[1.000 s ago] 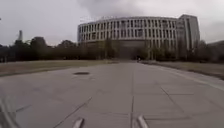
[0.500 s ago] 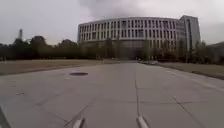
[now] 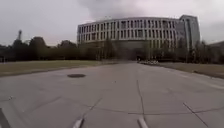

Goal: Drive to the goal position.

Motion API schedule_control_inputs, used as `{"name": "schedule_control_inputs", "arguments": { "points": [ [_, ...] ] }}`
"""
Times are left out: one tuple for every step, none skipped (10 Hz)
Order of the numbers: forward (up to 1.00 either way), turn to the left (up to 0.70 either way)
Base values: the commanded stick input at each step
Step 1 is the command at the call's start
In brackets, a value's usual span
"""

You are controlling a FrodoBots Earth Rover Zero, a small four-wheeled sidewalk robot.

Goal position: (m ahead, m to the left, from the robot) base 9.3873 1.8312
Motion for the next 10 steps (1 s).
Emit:
{"name": "schedule_control_inputs", "arguments": {
  "points": [
    [0.7,0.0],
    [0.7,0.0],
    [0.7,0.0],
    [0.7,0.0],
    [0.7,0.0],
    [0.7,0.0],
    [0.7,0.0],
    [0.7,0.0],
    [0.7,0.0],
    [0.7,0.0]
  ]
}}
